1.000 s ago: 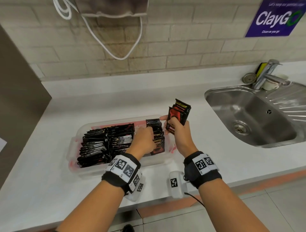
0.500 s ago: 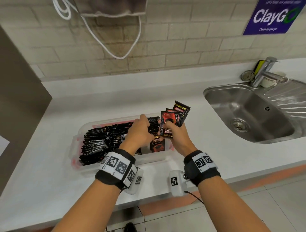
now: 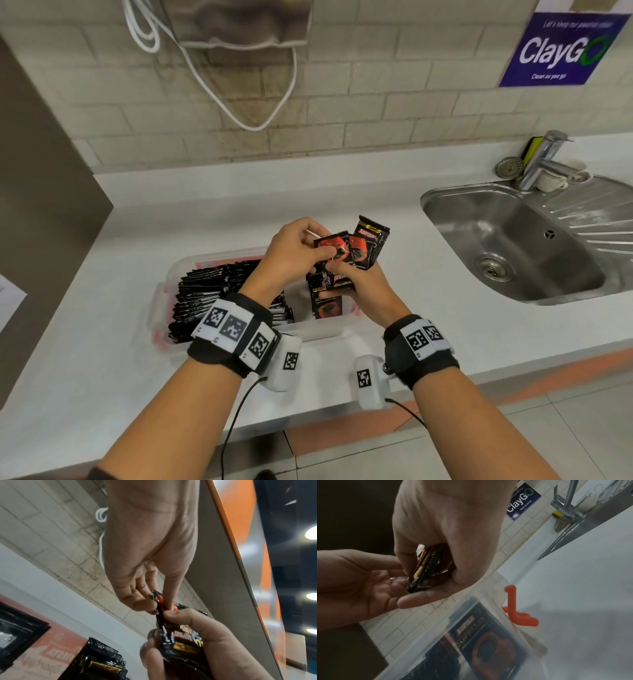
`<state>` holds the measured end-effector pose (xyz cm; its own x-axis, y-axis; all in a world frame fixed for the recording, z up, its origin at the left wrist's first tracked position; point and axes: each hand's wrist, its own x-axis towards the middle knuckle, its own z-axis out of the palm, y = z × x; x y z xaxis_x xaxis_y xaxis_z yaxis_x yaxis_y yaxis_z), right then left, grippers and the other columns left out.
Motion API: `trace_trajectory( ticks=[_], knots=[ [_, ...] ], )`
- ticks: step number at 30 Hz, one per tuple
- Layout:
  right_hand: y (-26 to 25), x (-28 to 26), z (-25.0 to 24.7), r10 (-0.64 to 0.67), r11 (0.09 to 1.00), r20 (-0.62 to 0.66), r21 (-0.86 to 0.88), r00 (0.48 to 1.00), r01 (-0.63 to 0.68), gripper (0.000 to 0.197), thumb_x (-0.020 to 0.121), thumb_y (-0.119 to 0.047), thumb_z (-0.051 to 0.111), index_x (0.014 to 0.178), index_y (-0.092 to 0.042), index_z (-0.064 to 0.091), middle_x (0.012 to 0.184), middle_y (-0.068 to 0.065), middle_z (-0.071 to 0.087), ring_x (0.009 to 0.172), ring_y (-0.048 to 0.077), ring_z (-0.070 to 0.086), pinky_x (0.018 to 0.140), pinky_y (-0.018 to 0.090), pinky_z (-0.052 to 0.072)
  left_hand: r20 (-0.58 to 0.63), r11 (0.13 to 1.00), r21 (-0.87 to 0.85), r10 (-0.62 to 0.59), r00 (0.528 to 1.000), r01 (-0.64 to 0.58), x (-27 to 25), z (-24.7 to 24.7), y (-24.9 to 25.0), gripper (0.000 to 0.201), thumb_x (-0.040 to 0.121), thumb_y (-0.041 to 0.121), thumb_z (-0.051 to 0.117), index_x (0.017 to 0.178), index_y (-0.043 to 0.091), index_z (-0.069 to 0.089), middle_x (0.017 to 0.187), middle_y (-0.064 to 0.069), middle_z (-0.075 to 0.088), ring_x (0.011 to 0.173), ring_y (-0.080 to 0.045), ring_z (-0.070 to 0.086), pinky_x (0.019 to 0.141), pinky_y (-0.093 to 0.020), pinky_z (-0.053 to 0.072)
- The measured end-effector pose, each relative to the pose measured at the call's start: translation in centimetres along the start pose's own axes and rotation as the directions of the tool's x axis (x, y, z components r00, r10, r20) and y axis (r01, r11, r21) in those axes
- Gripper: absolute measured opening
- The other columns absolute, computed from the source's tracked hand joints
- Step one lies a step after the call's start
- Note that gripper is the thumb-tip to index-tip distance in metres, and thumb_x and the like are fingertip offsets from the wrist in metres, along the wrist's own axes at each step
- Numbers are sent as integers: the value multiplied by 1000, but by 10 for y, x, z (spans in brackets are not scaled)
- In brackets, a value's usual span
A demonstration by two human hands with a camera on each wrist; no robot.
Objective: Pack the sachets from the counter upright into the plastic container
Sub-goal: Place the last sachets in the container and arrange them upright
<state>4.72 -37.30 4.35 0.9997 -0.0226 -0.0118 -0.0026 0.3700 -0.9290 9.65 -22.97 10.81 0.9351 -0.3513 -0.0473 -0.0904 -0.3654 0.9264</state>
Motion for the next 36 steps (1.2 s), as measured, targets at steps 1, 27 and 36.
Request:
trace_trajectory(
  ticks=[1,27,36],
  knots=[
    [0,0,-1,0,1000,-16,-7,1000,0,26,84,-13,72,108,-22,72,106,16,73,99,36,71,61,40,61,-10,1000,-12,-2,1000,2,0,-3,-2,22,86,9,77,101,19,64,92,-13,70,68,-25,65,72,-47,58],
    [-21,9,-22,15,997,-261,-70,965,-34,6,94,-10,61,88,-10,59,72,0,61,63,20,59,46,30,44,170,931,360,-1,985,-61,-13,-12,-28,24,86,12,75,99,22,57,89,2,60,77,-13,57,66,-22,43],
    [-18,6,-15,40,993,-187,-98,982,-59,9,91,-4,53,92,-5,62,76,3,67,63,24,60,46,30,43,157,805,590,-181,971,55,-6,20,-40,29,85,-7,63,100,11,47,91,-1,47,76,-13,43,56,-21,34]
  ],
)
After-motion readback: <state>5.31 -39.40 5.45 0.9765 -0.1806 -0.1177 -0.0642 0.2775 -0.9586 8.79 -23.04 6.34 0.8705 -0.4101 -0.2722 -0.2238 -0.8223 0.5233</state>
